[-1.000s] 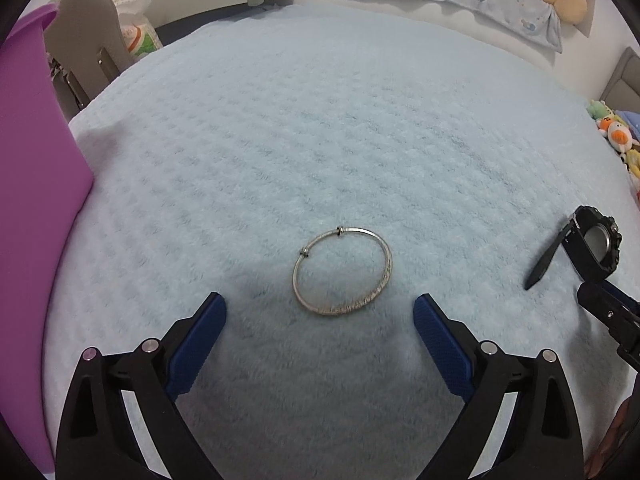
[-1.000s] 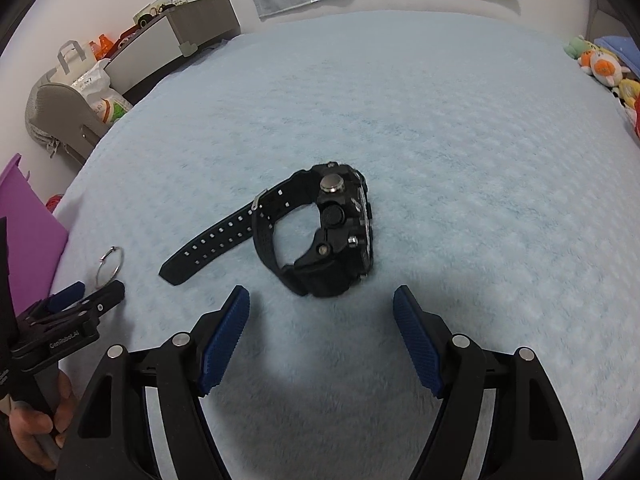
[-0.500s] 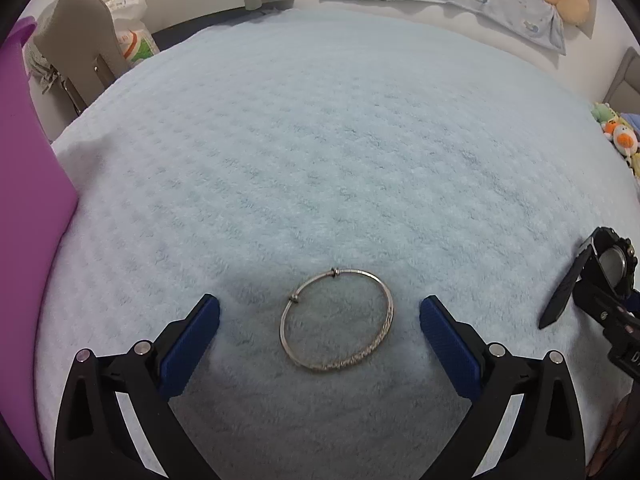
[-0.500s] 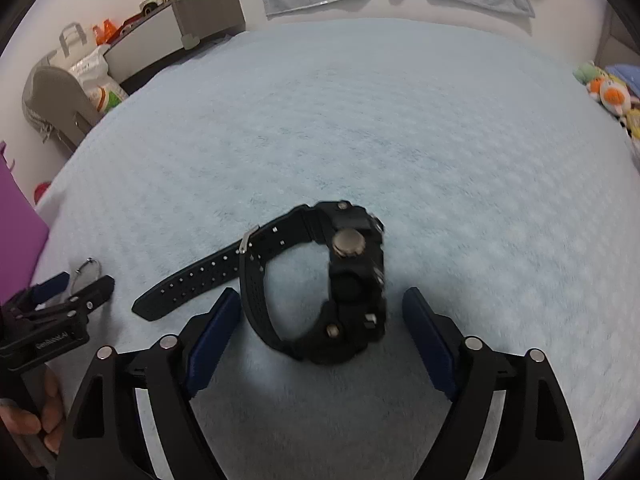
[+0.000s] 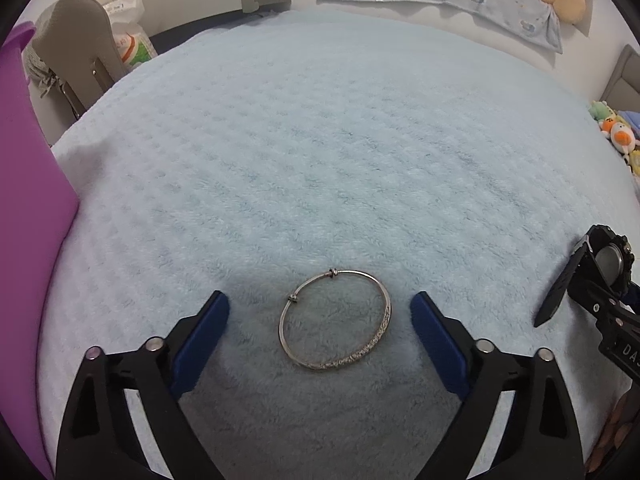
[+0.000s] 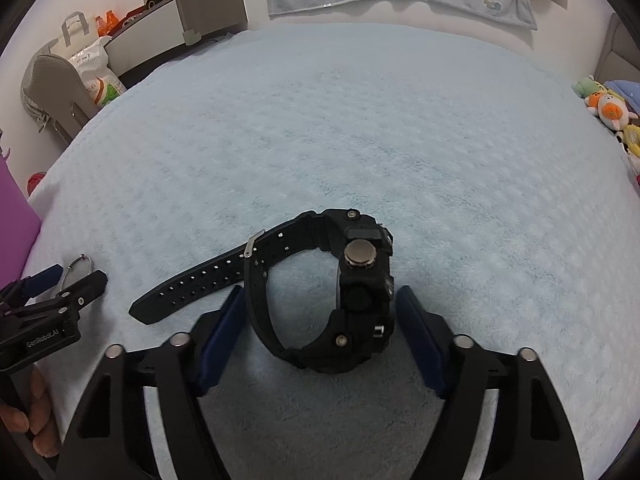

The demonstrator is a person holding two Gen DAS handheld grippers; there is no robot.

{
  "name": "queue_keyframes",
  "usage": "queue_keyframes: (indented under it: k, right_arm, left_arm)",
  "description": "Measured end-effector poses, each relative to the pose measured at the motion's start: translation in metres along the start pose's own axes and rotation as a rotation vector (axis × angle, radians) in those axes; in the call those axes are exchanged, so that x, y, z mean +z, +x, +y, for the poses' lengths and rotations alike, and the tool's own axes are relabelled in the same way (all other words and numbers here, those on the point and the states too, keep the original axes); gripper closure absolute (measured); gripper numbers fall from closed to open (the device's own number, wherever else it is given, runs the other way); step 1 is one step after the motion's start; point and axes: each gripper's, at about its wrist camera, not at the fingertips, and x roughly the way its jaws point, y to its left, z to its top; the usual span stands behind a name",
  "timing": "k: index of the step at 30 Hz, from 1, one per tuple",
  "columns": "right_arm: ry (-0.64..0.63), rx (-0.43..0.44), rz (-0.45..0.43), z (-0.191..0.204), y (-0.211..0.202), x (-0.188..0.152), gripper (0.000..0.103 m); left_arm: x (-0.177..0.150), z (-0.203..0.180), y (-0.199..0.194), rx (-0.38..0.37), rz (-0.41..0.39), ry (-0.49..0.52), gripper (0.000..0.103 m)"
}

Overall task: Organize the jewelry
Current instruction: 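Close the right tool on the black watch while the left tool grasps the silver bangle, then lift and carry the watch and bangle in both tools over the pink tub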

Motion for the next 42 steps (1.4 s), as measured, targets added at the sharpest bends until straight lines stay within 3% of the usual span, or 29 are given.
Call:
queue_keyframes:
  k: [1, 7, 26, 32, 42]
  right_arm:
    - [0.0, -0.003, -0.003, 0.0, -0.002, -0.001, 0.043]
    - [0.01, 0.007, -0.015, -0.001, -0.006, -0.003, 0.044]
    - [0.057, 0.081, -0.019, 0.015, -0.055, -0.045, 0.045]
    - [0.09, 0.102, -0.013, 0.028, -0.081, -0.063, 0.045]
    - [0.103, 0.135, -0.069, 0.056, -0.148, -0.084, 0.045]
  left_arm:
    - [-0.002, 0.001, -0.002, -0.001, -0.006, 0.001, 0.021]
    - [-0.012, 0.005, -0.014, -0.02, -0.038, 0.012, 0.055]
    - [-0.051, 0.011, -0.067, -0.049, -0.037, 0.02, 0.055]
    - [-0.065, 0.02, -0.105, -0.049, -0.075, 0.033, 0.055]
    - [-0.071, 0.059, -0.183, -0.071, -0.163, -0.058, 0.055]
